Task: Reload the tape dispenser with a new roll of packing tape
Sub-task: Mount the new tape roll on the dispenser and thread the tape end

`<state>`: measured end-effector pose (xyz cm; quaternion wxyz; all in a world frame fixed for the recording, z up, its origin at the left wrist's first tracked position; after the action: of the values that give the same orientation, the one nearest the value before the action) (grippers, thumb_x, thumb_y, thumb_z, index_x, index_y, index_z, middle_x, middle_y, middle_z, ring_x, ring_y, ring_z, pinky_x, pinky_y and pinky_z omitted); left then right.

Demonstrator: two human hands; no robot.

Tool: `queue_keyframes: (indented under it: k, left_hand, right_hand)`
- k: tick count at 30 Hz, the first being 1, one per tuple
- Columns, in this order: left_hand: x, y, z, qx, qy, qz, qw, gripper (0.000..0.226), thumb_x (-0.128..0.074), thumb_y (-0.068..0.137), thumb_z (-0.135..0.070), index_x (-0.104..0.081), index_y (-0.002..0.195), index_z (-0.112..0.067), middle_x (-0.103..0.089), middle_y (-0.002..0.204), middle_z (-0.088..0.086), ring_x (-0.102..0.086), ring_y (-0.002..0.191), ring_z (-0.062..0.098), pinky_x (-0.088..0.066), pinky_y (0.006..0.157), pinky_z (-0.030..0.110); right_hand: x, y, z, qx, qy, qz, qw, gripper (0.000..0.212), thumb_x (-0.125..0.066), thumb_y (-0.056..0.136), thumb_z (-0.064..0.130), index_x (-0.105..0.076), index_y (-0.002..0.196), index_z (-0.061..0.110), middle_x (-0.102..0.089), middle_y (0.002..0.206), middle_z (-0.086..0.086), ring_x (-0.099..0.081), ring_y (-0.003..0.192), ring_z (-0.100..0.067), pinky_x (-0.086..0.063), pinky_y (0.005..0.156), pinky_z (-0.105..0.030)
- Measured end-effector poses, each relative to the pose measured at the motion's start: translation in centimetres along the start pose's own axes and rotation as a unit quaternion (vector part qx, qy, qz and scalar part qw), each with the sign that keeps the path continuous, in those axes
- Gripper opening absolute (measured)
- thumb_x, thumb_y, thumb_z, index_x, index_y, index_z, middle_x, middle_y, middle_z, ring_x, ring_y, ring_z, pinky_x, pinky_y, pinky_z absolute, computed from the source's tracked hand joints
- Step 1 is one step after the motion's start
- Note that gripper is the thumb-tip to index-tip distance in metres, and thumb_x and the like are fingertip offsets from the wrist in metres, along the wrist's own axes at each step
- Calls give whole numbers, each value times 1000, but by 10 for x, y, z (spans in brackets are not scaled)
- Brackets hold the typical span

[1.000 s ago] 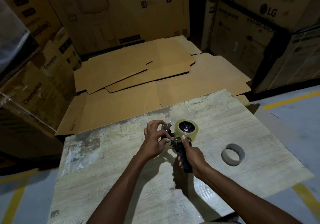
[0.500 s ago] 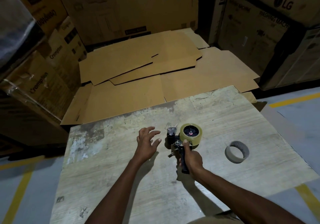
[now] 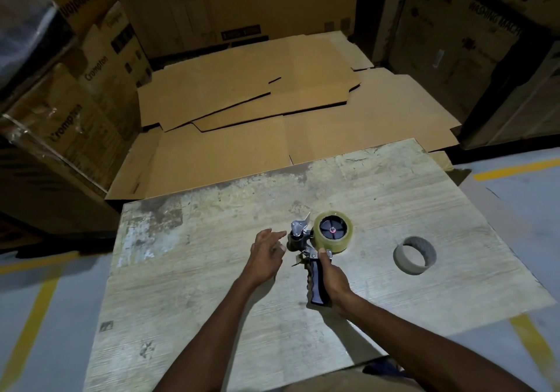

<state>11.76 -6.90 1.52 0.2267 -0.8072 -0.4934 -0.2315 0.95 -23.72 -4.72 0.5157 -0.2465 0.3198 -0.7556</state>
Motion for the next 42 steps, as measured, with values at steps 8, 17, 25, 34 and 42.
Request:
queue_keyframes:
  k: [8, 17, 25, 34, 42]
  left_hand:
    - [2, 21, -26, -80, 86, -46, 992, 28, -64, 99, -43, -71, 125, -35, -37, 161, -4, -5, 155, 18, -12, 116, 51]
    - [-32, 51, -47, -84, 207, 61, 973, 33, -71, 87, -57, -79, 108, -34, -21, 170, 0, 11, 157, 20, 3, 119, 56]
    - [-55, 67, -50, -65, 249, 65, 964, 35, -81, 76, -59, -83, 91, -27, -25, 168, -4, 9, 156, 19, 0, 118, 52]
    - [-62, 66, -57, -76, 261, 36, 962, 26, -80, 80, -50, -83, 85, -25, -31, 166, -3, 4, 157, 19, -2, 118, 49]
    - [-63, 65, -53, -80, 236, 32, 968, 14, -72, 85, -31, -84, 90, -25, -38, 163, -3, -2, 156, 18, -6, 117, 48]
  right_hand:
    - [9, -8, 9, -16, 70, 21, 997, 73, -54, 85, 71, -71, 85, 1, -65, 71, -18, -61, 60, -30, -50, 63, -41]
    - [32, -35, 25, 29, -19, -47, 998, 68, -48, 99, 62, -73, 76, 4, -71, 65, -12, -63, 51, -23, -50, 49, -29]
    - [42, -41, 29, 43, -57, -53, 996, 67, -47, 101, 60, -71, 72, 5, -69, 59, -8, -61, 44, -19, -48, 45, -24]
    - [46, -32, 30, 24, -51, -16, 998, 64, -53, 98, 58, -70, 67, 5, -69, 62, -13, -61, 50, -26, -50, 53, -32]
    - [49, -24, 28, 0, -33, 9, 999, 60, -54, 94, 55, -71, 73, 1, -70, 67, -18, -63, 54, -29, -50, 53, -32]
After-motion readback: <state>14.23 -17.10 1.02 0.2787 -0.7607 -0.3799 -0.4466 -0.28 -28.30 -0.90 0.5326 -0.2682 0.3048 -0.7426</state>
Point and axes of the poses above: each hand's wrist, its own y-axis towards the middle knuckle, its own x-axis out of the back of the hand, z = x × y, the point moved 6 cm from there along y, towards the middle knuckle
